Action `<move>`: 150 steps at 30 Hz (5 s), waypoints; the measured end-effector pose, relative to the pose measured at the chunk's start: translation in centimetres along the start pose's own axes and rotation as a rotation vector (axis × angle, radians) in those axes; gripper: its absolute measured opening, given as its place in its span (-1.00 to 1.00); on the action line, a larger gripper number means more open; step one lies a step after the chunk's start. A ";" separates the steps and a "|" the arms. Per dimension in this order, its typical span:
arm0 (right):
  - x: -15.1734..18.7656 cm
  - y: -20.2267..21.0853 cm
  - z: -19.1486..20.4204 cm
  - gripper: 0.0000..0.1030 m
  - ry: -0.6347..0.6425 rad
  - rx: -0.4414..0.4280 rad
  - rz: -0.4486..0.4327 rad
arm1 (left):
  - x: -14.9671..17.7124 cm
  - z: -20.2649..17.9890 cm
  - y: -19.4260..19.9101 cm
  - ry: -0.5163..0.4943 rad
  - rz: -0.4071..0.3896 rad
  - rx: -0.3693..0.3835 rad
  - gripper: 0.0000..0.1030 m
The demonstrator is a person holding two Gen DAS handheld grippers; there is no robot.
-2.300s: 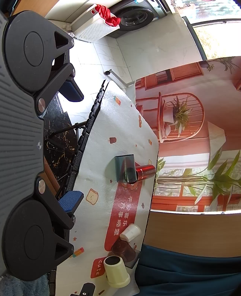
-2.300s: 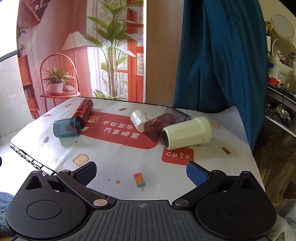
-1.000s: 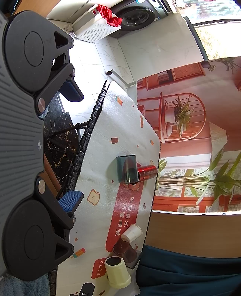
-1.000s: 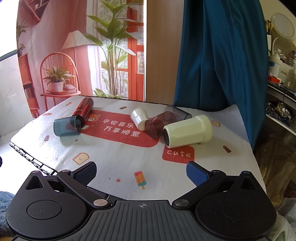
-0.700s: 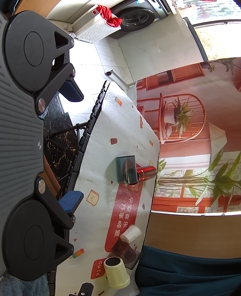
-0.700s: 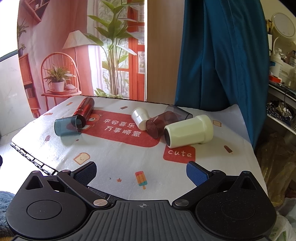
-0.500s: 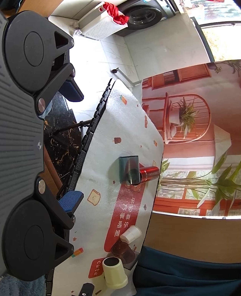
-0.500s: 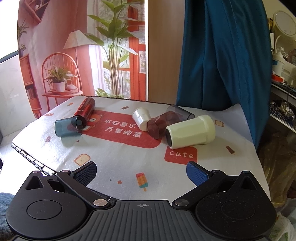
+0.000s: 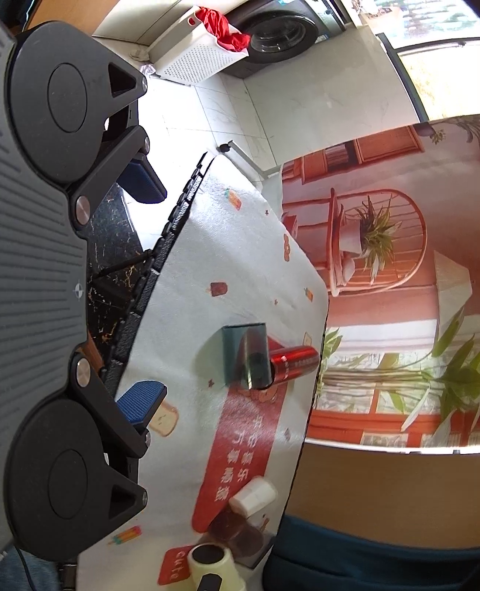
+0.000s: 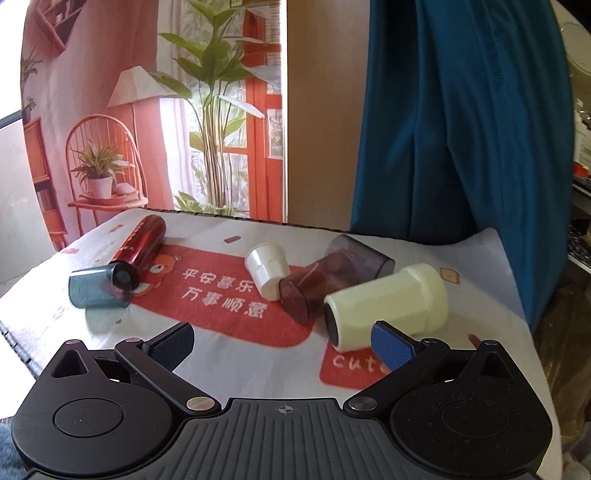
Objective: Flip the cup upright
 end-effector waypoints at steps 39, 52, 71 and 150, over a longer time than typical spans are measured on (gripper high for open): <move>-3.8 -20.8 -1.3 0.11 -0.149 0.221 0.219 | 3.2 0.6 -9.0 0.081 0.217 0.010 1.00; -3.5 -20.4 0.3 0.12 -0.111 0.189 0.240 | 3.2 1.1 -8.5 0.098 0.198 0.021 1.00; 0.5 -13.2 3.9 0.11 -0.030 0.076 0.262 | 3.6 1.5 -8.2 0.117 0.190 0.038 1.00; 5.3 -8.2 1.2 0.99 0.040 -0.056 0.162 | -1.3 -11.0 -9.2 0.094 0.266 0.156 0.99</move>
Point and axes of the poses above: each gripper's, at about its wrist camera, not at the fingertips, and y roughly against the way its jaws point, z to its left, x to its underside, the point moved 2 cm from there along -y, roughly the way its jaws point, and after that the axes turned 5 degrees about y, right-handed, at the moved point
